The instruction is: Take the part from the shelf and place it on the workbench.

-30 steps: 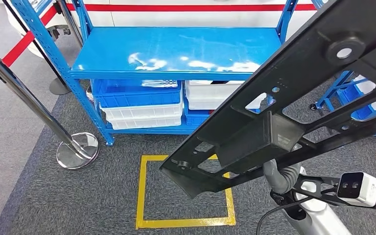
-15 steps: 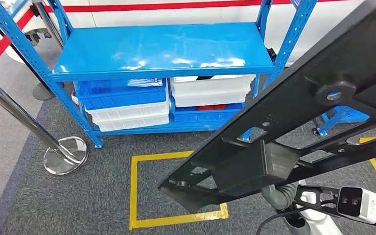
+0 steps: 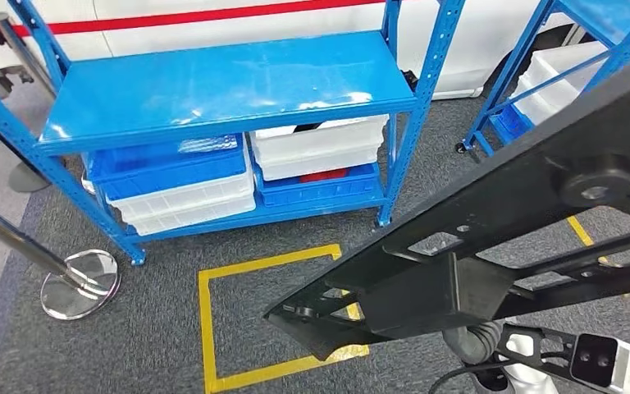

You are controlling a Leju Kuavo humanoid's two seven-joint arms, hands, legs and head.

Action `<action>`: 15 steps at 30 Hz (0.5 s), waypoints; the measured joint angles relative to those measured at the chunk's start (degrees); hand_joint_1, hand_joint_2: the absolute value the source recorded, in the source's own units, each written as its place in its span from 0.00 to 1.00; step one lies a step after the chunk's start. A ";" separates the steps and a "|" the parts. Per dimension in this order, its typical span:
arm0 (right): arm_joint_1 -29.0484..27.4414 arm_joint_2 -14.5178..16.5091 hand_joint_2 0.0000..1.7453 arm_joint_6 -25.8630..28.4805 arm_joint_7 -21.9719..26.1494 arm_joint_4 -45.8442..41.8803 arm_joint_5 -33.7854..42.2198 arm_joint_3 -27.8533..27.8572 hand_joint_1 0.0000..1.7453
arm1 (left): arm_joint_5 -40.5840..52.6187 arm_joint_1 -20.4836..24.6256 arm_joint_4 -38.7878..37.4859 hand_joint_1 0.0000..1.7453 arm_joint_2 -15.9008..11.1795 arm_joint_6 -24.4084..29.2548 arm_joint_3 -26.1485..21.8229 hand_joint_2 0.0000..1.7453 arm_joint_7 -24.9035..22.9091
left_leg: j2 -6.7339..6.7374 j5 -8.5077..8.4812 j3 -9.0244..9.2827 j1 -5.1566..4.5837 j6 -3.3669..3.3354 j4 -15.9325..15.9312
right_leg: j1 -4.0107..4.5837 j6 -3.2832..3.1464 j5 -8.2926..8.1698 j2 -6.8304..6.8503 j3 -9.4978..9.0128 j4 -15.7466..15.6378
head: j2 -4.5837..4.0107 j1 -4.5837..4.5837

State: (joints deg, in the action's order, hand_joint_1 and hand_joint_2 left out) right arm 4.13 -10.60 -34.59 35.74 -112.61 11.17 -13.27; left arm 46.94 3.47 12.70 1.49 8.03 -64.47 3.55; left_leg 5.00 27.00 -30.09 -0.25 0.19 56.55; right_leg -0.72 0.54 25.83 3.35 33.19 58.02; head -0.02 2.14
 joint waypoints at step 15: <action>-0.35 4.35 1.00 4.66 0.00 -1.59 -2.90 2.44 1.00 | -0.21 -0.04 0.09 0.00 -2.95 -0.44 -1.34 1.00 2.09 | -8.51 0.24 -0.61 0.90 0.48 1.59 | 0.56 -1.76 -0.77 -8.89 0.51 0.32 | 0.00 0.00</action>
State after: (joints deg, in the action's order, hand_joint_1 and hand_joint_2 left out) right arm 3.78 -6.25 -29.93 35.74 -114.21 8.27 -10.82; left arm 46.73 3.43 12.79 -1.46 7.60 -65.81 5.64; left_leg -3.51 27.24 -30.71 0.65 0.67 58.14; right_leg -0.16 -1.22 25.05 -5.54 33.70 58.34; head -0.02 2.14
